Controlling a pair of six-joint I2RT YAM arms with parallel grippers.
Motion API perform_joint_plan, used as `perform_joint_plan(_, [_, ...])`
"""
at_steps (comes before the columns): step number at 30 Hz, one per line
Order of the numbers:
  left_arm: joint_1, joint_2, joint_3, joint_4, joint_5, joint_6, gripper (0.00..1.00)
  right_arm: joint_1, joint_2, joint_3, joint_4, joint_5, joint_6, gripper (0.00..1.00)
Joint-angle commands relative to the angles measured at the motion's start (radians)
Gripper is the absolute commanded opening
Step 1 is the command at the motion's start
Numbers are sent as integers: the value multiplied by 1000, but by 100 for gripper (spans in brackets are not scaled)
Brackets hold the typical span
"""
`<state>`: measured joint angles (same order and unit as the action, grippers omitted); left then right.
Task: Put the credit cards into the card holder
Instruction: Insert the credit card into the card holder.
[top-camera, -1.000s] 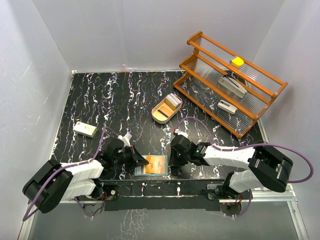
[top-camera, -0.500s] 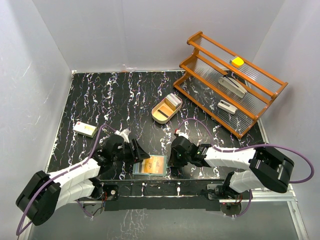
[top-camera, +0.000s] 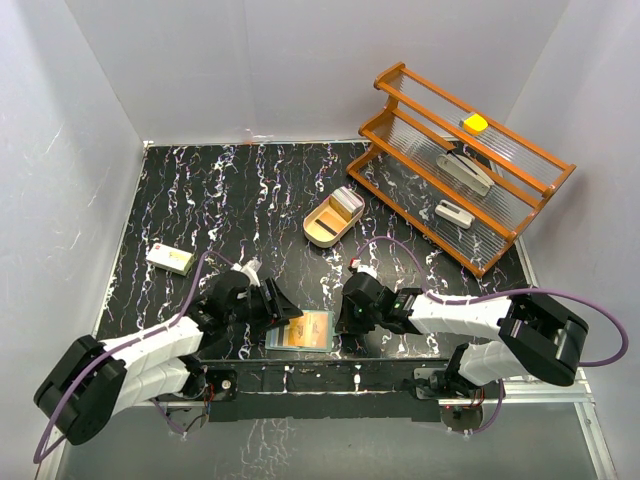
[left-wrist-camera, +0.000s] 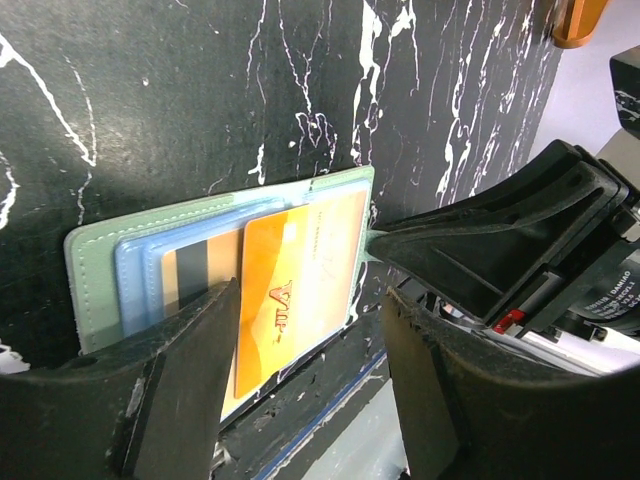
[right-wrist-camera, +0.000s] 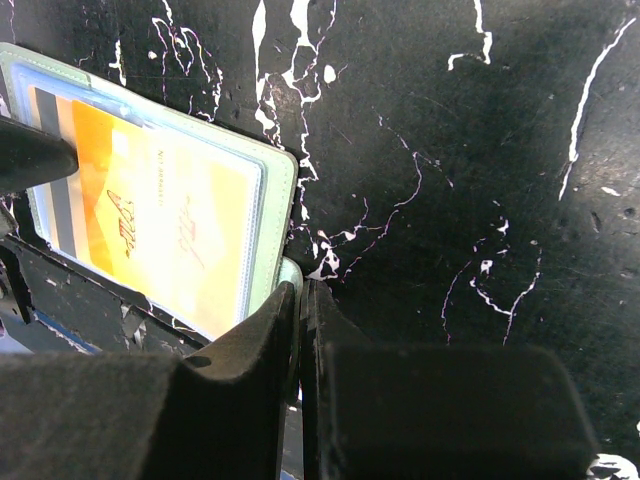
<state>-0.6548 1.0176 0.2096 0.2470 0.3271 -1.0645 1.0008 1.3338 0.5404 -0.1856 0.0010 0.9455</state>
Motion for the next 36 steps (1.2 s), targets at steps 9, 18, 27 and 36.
perform_joint_plan(9, [-67, 119, -42, 163, -1, -88, 58, 9, -4, 0, 31, 5, 15, 1])
perform_joint_plan(18, [-142, 179, -5, 261, -17, -152, 58, 10, -5, -17, 54, 6, 28, 1])
perform_joint_plan(27, [-172, 167, 66, 190, -47, -120, 59, 10, -25, -16, 31, 55, 30, 0])
perform_joint_plan(36, [-166, 48, 163, -174, -138, 6, 62, 9, -92, 86, -150, 200, -49, 13])
